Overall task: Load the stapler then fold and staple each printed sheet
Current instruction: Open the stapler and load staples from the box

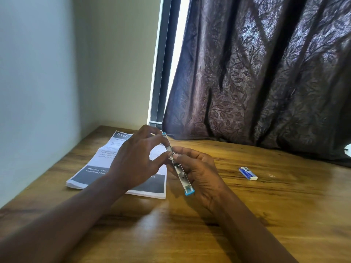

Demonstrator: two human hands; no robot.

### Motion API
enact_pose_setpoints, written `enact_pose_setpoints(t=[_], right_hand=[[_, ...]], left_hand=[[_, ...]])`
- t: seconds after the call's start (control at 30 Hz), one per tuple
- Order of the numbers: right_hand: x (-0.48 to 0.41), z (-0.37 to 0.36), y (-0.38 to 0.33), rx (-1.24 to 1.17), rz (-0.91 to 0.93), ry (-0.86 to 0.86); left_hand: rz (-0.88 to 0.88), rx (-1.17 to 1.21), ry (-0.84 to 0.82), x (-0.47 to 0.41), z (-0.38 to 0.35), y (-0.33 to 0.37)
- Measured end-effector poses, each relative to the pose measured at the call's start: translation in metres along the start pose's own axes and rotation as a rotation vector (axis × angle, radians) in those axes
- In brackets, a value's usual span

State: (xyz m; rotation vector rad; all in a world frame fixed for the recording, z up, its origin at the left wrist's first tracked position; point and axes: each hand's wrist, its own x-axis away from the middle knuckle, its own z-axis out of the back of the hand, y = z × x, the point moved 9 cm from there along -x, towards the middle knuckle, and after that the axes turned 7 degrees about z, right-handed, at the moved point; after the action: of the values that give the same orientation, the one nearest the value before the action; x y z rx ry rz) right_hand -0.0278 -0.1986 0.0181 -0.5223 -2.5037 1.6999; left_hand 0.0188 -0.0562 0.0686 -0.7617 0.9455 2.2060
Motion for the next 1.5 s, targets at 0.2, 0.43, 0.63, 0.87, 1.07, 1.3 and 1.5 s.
enact_pose_setpoints(t=[0.2, 0.43, 0.63, 0.87, 1.07, 1.3, 1.5], right_hand=[[0.002, 0.000, -0.003, 0.067, 0.048, 0.004], [0.000, 0.005, -0.003, 0.180, 0.073, 0.024], [0.000, 0.009, -0.004, 0.190, 0.088, 0.077], [0.000, 0.013, -0.002, 0.187, 0.045, 0.105], [0.001, 0.019, 0.001, 0.119, -0.042, 0.125], [0.000, 0.022, 0.003, -0.003, -0.080, 0.148], [-0.010, 0.040, 0.005, -0.039, -0.081, 0.214]], left_hand=[[-0.088, -0.129, -0.031, 0.001, -0.002, 0.005], [-0.087, -0.226, 0.012, 0.001, -0.004, 0.004], [0.024, -0.268, 0.038, 0.005, -0.011, 0.007], [0.185, -0.007, 0.004, 0.004, -0.018, -0.012], [0.071, -0.033, 0.037, 0.003, -0.017, 0.005], [0.003, 0.103, 0.007, 0.007, -0.017, 0.016], [0.179, 0.369, 0.041, 0.006, -0.011, 0.004]])
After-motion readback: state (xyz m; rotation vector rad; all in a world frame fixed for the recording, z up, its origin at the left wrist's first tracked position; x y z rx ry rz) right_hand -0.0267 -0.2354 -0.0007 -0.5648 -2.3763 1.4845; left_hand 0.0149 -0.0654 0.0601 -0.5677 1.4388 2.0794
